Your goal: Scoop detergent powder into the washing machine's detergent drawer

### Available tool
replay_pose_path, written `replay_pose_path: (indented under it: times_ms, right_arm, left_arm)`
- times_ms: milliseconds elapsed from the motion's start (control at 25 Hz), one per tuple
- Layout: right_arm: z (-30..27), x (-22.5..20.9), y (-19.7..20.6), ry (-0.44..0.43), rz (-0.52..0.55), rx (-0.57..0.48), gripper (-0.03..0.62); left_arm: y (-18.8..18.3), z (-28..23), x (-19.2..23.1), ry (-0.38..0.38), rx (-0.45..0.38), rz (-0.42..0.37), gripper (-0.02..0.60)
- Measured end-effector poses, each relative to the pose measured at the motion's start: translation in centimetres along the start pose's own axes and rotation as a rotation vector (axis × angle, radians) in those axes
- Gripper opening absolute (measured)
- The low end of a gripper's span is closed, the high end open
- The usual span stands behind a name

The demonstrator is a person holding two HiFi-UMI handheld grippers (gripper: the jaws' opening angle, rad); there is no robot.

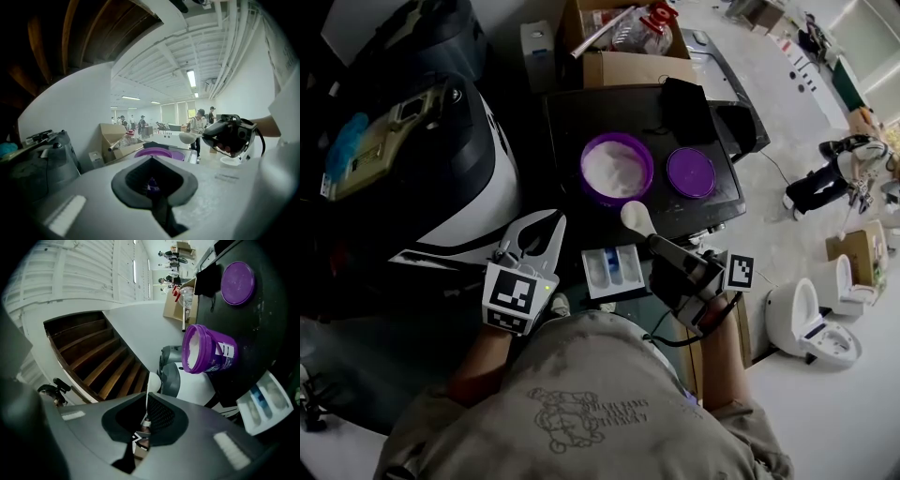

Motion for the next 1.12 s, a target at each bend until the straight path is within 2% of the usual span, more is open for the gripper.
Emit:
replay_pose_path:
  times_ms: [120, 320, 480, 600, 760, 1000, 1120]
  right_arm:
    - [0.2, -0.4, 0.1, 0.009, 0.001, -0.001, 0.035]
    - [0.7, -0.4, 0.0, 0.015, 0.018, -0.006, 0.035]
    - [1.2, -0.7, 0.5, 0.069, 0.092, 0.009, 0.035]
    - [1.6, -1.1, 1.0, 0.085, 0.103, 0.019, 0.035]
    - [2.6, -2.5, 1.5, 0.129, 0.114, 0.009, 0.035]
    - [4.6, -5.5, 1.9, 0.231, 0.115, -0.036, 0.035]
    - [5.2, -6.7, 1.8, 0.286, 0.154, -0.072, 0.036]
  left_arm:
    - [0.1, 0.0, 0.1, -0.006, 0.019, -0.012, 0.000]
    - [-0.2, -0.4, -0.3, 0.005, 0.015, 0.057, 0.000]
    - [0.0, -0.6, -0.8, 0.020, 0.023, 0.052, 0.000]
    - [0.4, -0.9, -1.2, 0.030, 0.022, 0.048, 0.000]
    - [1.5, -1.3, -1.9, 0.056, 0.066, -0.005, 0.000]
    - [3.7, -2.0, -3.6, 0.108, 0.095, 0.010, 0.000]
    - [4.9, -2.3, -4.4, 0.126, 0.117, 0.031, 0.000]
Point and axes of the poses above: the fingertips, and each gripper's own axes: z backward along the fingers, x to its left, y out of its underside, the point moved 2 cm from there along z, backward along the fingers, and after that the axes turned 10 degrees about -x, right-handed, at the moved point
